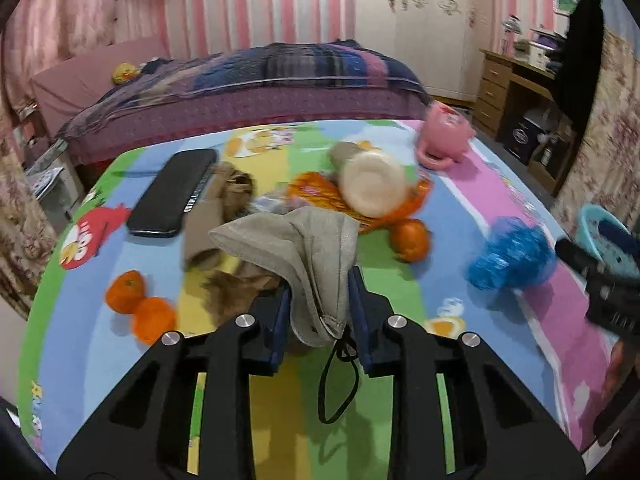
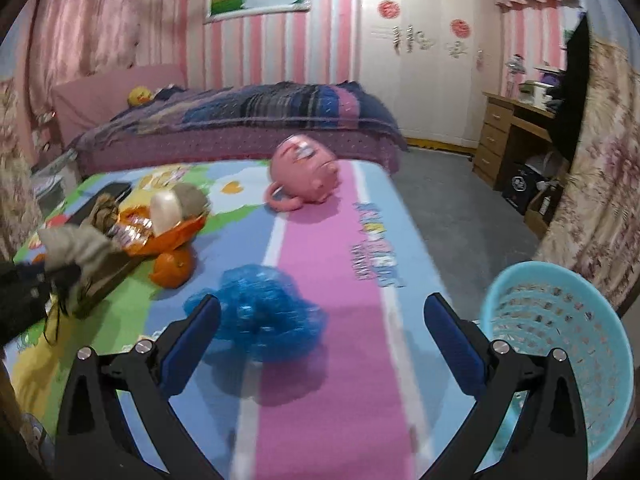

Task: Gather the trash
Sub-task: 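Carry the mask and blue bag to the light-blue basket with both tools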

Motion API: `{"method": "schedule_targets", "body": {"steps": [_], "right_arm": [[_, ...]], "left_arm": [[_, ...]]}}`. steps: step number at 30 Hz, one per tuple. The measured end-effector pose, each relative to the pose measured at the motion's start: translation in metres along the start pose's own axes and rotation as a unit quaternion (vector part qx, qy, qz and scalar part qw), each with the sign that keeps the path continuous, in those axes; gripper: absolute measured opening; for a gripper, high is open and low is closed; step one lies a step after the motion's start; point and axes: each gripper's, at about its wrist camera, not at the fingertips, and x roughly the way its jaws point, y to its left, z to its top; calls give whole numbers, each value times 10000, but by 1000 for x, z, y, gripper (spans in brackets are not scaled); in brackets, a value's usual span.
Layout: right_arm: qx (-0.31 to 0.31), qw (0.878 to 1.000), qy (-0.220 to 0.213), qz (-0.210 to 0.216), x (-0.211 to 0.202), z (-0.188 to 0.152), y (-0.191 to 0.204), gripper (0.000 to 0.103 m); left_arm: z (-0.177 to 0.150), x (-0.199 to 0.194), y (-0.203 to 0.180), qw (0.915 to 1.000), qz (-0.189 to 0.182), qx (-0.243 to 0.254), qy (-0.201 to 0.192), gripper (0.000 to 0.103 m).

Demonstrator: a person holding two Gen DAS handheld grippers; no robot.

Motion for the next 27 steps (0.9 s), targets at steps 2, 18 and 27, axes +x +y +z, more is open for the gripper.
{"method": "schedule_targets", "body": {"steps": [2,18,27], "right_arm": [[-73,9999,126,34,10,-1,9,99],[10,9995,-23,303,-20,11,1,34],[256,9971,-392,-607,-100,2,-103,34]], "left_arm": [[2,2,10,9999,54,-118,53,26],[9,-9,0,9996,-241,-118,-111,26],[20,-35,-87,9934,-1075,219,-327,26]]}}
